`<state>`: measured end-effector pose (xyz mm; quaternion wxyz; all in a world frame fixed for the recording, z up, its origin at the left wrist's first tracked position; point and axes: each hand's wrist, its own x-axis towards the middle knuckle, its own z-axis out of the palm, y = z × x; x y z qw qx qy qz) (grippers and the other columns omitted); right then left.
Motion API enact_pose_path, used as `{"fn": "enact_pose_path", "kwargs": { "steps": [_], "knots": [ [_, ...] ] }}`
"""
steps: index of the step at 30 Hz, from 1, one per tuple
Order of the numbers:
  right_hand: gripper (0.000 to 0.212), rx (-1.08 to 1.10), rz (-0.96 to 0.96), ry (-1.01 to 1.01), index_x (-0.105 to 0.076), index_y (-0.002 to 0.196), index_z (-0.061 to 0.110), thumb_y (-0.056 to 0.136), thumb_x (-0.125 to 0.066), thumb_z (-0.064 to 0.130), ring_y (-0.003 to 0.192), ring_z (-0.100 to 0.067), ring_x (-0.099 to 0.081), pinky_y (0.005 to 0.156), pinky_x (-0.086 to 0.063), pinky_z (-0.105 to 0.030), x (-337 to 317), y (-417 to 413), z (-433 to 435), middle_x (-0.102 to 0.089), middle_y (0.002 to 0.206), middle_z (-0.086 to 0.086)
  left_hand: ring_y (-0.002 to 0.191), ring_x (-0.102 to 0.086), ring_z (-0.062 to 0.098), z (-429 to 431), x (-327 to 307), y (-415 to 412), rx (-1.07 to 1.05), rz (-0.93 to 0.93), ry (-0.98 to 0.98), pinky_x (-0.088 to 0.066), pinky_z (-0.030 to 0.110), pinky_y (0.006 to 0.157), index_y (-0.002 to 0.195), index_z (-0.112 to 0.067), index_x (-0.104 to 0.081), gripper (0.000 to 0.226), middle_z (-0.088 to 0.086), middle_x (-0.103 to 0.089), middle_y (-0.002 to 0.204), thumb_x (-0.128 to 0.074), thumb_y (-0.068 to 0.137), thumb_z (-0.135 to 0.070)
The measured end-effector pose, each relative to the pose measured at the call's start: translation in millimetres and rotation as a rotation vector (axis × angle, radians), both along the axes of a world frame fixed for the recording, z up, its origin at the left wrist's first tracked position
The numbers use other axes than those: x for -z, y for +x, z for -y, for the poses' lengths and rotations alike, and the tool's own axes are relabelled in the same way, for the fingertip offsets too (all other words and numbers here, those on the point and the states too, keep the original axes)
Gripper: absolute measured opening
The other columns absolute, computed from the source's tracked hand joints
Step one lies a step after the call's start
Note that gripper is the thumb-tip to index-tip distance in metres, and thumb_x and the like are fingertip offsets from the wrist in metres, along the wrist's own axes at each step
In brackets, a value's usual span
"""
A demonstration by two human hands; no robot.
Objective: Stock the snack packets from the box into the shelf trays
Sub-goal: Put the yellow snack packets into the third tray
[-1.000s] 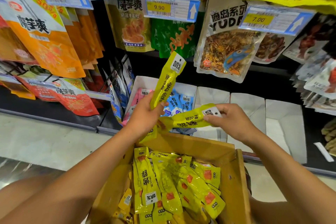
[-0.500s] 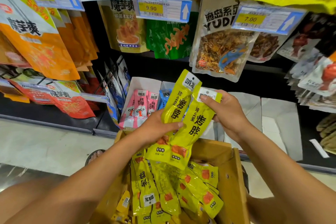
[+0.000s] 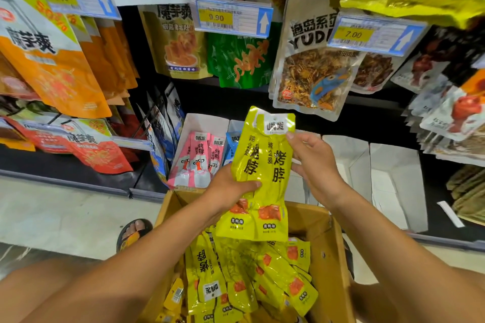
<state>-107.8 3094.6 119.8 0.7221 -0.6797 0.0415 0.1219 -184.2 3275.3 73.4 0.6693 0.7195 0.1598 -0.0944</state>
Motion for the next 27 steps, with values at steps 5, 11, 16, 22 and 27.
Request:
{"fn": "enact_pose_path", "kwargs": {
  "steps": [5, 11, 16, 22, 27],
  "knots": [
    [0.014, -0.212, 0.012, -0.319, -0.072, 0.097, 0.02, 0.091, -0.072, 0.032, 0.067, 0.005, -0.062, 0.059, -0.045, -0.013, 11, -7, 0, -0.071, 0.08, 0.014, 0.095, -0.076, 0.014, -10, -5, 7, -0.118, 0.034, -0.082, -0.059, 0.025, 0.08, 0.113, -0.021, -0.07, 0.032, -0.003, -0.079, 0.104, -0.08, 0.086, -0.006],
    [0.021, -0.237, -0.1, -0.251, -0.065, 0.113, 0.008, 0.096, -0.067, 0.02, 0.061, -0.014, -0.064, 0.052, -0.048, -0.022, 24, -9, 6, -0.069, 0.091, -0.008, 0.099, -0.075, 0.017, -10, 0, 10, -0.115, 0.018, -0.031, -0.06, 0.036, 0.088, 0.115, -0.024, -0.069, 0.023, -0.003, -0.079, 0.109, -0.074, 0.094, -0.017],
    [0.032, -0.138, -0.205, -0.247, -0.059, 0.123, 0.0, 0.097, -0.066, 0.017, 0.069, -0.018, -0.069, 0.06, -0.057, -0.024, 31, 10, 28, -0.069, 0.097, -0.014, 0.096, -0.075, 0.025, -13, -9, 16, -0.145, 0.003, 0.016, -0.063, 0.036, 0.071, 0.132, -0.028, -0.059, 0.033, -0.003, -0.076, 0.116, -0.063, 0.101, -0.036],
    [0.028, 0.046, -0.303, -0.331, -0.053, 0.123, -0.001, 0.099, -0.061, 0.009, 0.057, -0.015, -0.068, 0.053, -0.057, -0.022, 57, 59, 56, -0.067, 0.104, -0.02, 0.128, -0.053, 0.031, -17, -12, 25, -0.216, -0.086, 0.056, -0.044, 0.046, 0.108, 0.138, -0.019, -0.058, 0.045, 0.006, -0.059, 0.14, -0.05, 0.096, -0.033],
    [0.007, 0.134, -0.355, -0.3, -0.049, 0.109, 0.002, 0.104, -0.045, 0.006, 0.049, -0.014, -0.069, 0.05, -0.055, -0.022, 91, 101, 51, -0.062, 0.088, -0.009, 0.107, -0.069, 0.032, -23, 6, 38, -0.215, -0.05, 0.094, -0.054, 0.053, 0.098, 0.104, -0.028, -0.072, 0.015, 0.007, -0.074, 0.116, -0.058, 0.1, -0.023]
  ]
}}
